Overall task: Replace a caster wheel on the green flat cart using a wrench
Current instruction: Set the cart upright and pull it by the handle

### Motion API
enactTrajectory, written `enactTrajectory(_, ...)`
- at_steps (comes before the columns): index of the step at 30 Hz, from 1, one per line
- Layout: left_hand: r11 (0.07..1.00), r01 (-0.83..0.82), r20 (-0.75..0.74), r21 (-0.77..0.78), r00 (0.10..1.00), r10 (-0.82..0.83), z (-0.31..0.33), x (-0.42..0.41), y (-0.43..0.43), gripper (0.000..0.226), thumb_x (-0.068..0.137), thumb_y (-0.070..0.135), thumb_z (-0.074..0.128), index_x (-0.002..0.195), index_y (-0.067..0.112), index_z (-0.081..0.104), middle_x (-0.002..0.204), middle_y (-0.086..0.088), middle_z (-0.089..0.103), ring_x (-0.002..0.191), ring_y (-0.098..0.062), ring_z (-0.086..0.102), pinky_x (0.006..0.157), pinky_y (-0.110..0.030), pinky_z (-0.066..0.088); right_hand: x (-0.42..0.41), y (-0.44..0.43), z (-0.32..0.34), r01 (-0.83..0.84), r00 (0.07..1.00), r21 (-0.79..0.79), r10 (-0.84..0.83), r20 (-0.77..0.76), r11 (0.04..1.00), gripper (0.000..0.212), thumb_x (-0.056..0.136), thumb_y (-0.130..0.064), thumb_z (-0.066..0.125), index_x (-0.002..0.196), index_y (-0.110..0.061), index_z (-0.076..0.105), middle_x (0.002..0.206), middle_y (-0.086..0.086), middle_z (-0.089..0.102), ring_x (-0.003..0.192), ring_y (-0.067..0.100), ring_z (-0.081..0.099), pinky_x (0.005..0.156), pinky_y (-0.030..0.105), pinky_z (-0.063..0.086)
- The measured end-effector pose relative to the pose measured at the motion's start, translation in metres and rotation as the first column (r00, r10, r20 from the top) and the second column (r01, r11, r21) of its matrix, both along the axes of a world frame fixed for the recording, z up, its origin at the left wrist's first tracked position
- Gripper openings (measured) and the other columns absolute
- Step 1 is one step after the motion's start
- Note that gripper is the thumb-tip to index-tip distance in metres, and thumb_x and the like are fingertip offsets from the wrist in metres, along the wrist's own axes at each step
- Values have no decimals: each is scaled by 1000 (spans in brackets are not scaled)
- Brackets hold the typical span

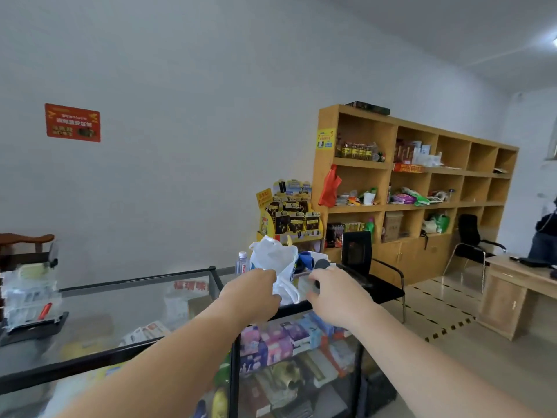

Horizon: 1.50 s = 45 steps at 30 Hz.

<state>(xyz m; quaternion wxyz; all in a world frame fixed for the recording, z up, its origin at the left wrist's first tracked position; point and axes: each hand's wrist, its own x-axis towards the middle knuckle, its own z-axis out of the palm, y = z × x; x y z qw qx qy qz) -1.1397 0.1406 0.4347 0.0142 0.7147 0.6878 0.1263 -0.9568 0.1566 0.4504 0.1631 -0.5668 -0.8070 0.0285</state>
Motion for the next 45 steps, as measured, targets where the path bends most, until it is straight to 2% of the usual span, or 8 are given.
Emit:
enactTrajectory(10, 1000, 10, 28, 23, 1000, -11, 15, 58, 159, 40, 104, 33, 51, 142, 21, 51, 141, -1, 58, 122, -24, 60, 99, -35, 48, 55, 156, 8, -31, 999, 5, 31, -12, 1000, 38, 99, -34, 57, 137, -26, 55, 126, -2, 59, 106, 17, 61, 85, 28, 50)
enactTrajectory(12, 999, 36, -6, -2, 999, -36, 11, 68, 200, 38, 103, 34, 52, 139, 21, 53, 136, -1, 60, 119, -24, 61, 99, -36, 51, 67, 193, -2, -3, 999, -2, 3, -33, 1000, 39, 99, -37, 56, 137, -27, 54, 128, -3, 58, 105, 17, 60, 88, 30, 52)
enactTrajectory(16, 991, 135, -35, -28, 990, -136, -3, 95, 300, 25, 100, 33, 55, 122, 21, 57, 112, 0, 63, 96, -20, 61, 81, -31, 53, 96, 274, -19, 105, 994, 11, -105, -39, 994, 42, 99, -41, 54, 139, -26, 52, 130, -2, 53, 107, 19, 59, 88, 33, 52)
enactTrajectory(21, 942, 326, -68, -79, 941, -331, -15, 151, 420, 35, 102, 33, 55, 134, 21, 55, 131, -2, 61, 116, -26, 62, 97, -40, 55, 144, 354, -27, 311, 948, -15, -311, -66, 950, 43, 100, -40, 54, 141, -25, 51, 136, 1, 52, 120, 25, 57, 96, 39, 52)
enactTrajectory(25, 865, 490, -90, -104, 862, -499, -28, 224, 490, 34, 98, 32, 55, 130, 22, 56, 128, -3, 63, 112, -29, 62, 96, -45, 56, 197, 385, -47, 474, 880, -61, -475, 5, 878, 35, 99, -39, 55, 130, -22, 55, 124, 4, 55, 116, 29, 57, 94, 42, 51)
enactTrajectory(33, 621, 767, -159, -160, 601, -783, -76, 389, 547, 42, 101, 39, 52, 139, 21, 50, 140, -3, 52, 125, -30, 56, 101, -51, 52, 329, 406, -106, 750, 659, -159, -745, 99, 642, 43, 100, -39, 50, 138, -20, 49, 138, 8, 47, 128, 33, 46, 107, 43, 41)
enactTrajectory(38, 497, 856, -194, -147, 467, -863, -80, 498, 581, 48, 103, 40, 49, 147, 20, 46, 145, -4, 48, 130, -31, 53, 102, -49, 50, 432, 417, -114, 851, 518, -147, -851, 85, 504, 48, 99, -42, 49, 142, -20, 47, 143, 7, 46, 134, 30, 43, 110, 43, 39)
enactTrajectory(45, 379, 921, -192, -88, 358, -914, -69, 639, 625, 47, 104, 38, 48, 147, 20, 44, 144, -4, 47, 132, -32, 50, 105, -49, 47, 572, 442, -98, 931, 359, -108, -930, 86, 349, 47, 99, -44, 50, 140, -21, 47, 141, 6, 49, 129, 30, 48, 104, 43, 42)
